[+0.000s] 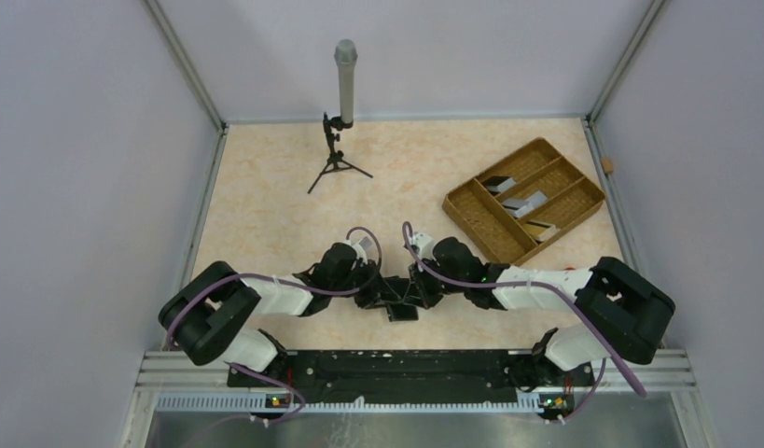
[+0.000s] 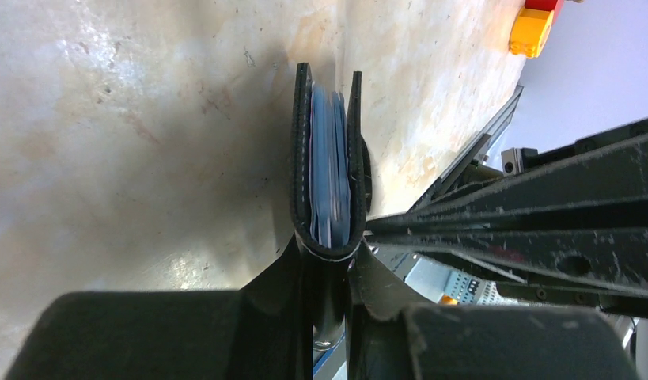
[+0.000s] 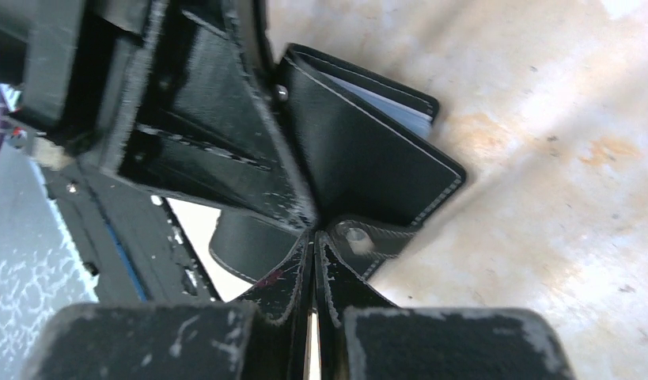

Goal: Put the credit cards into the card holder
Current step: Close the card holder at the center of the board.

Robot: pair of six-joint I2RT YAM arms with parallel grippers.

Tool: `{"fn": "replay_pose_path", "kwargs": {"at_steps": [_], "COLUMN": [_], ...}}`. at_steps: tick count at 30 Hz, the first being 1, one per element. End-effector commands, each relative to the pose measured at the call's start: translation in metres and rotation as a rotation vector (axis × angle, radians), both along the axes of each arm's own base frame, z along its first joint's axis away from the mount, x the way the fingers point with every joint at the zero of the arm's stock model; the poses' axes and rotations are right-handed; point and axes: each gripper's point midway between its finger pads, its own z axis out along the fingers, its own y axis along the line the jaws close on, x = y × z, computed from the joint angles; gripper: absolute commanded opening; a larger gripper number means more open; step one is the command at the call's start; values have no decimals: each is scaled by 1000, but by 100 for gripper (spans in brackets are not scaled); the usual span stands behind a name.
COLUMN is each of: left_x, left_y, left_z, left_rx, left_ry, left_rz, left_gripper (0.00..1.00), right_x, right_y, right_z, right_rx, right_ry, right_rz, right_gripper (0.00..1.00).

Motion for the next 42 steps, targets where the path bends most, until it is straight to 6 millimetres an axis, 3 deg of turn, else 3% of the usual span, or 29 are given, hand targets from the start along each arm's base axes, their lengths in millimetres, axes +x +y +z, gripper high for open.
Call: {"fn": "replay_pose_path", "kwargs": {"at_steps": [1,8,13,14,19,21,25,32,42], "left_x": [-5,-5,-6,-6,-5,-5,-4,-5,-5], "left_y": [12,14,18,18,18,19,20,21,21], "left_z": [-26,-29,-31,-32,-30,-30,-29,-30,-29], "left_rx": [119,129,145,148,156,165,176,181,181], "left_ry": [15,21,24,25,18,17,11,12,10], "left_rz": [4,16,23,24,22,22,19,18,15], "left_gripper": [0,0,0,0,0,0,0,0,0], "right_x": [-8,-16,-7,-4,9,18,29,24,29], "right_y": [20,16,5,2,-7,-16,-27,-16,-17], "right_z": [29,20,37,43,73,73,58,40,27], "right_rx": [124,120,81,70,36,-22,-137,-164,-199], "right_ry": [-39,2,-23,-30,-75,-78,-35,43,52], "right_rz": [85,86,5,-12,-88,-152,-231,-199,-225], "right_gripper": [0,0,0,4,48,53,49,39,30]}}
